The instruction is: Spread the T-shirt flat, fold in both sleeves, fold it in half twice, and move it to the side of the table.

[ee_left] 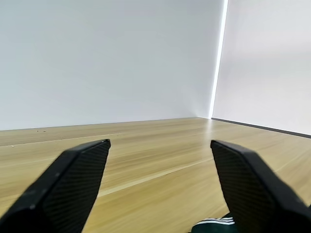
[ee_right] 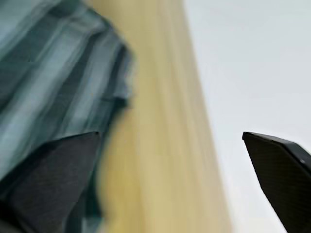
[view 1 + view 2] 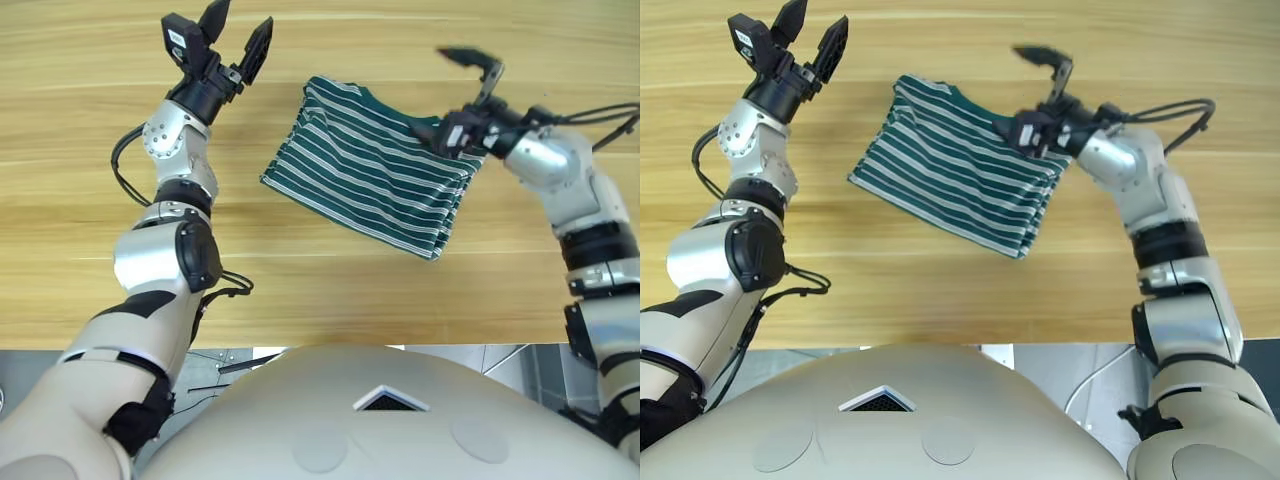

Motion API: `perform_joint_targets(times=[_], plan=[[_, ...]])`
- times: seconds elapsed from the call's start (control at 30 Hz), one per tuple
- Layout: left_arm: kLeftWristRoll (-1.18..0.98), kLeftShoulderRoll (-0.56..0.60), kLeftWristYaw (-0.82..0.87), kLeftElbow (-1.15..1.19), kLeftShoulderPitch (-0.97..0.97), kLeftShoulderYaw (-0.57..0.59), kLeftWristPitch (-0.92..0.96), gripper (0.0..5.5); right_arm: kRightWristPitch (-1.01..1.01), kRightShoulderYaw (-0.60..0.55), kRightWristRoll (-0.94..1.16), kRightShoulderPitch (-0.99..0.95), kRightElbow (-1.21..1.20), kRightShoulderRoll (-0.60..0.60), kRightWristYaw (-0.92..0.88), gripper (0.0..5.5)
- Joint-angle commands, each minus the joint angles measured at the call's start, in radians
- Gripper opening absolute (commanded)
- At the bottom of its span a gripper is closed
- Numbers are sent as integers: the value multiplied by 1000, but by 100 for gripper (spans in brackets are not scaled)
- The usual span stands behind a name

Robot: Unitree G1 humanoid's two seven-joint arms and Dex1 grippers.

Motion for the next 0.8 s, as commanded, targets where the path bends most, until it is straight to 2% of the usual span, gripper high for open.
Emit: perform_joint_targets(times=[0.03,0.17,0.3,0.43,0.57,0.7,0.8], plan=[[-3,6,7,0,2,-7,-3,384,-60,25,165,125,-127,-114,205,538],[-1,3,9,1,1,-10,-2,384,-92,29,260,229,-201,-165,312,538],[-1,3,11,2,2,-11,-2,384,-108,24,305,284,-249,-158,349,538],[0,1,12,3,5,-12,-2,384,-44,-62,300,210,-220,-100,269,538],[1,-7,14,3,10,-15,-5,384,21,-114,148,82,-63,-46,110,538],[2,-11,17,4,14,-19,-5,384,53,-88,-27,-25,140,-15,-53,538],[3,-13,18,4,15,-22,-5,384,45,-59,-101,-57,239,-6,-105,538]])
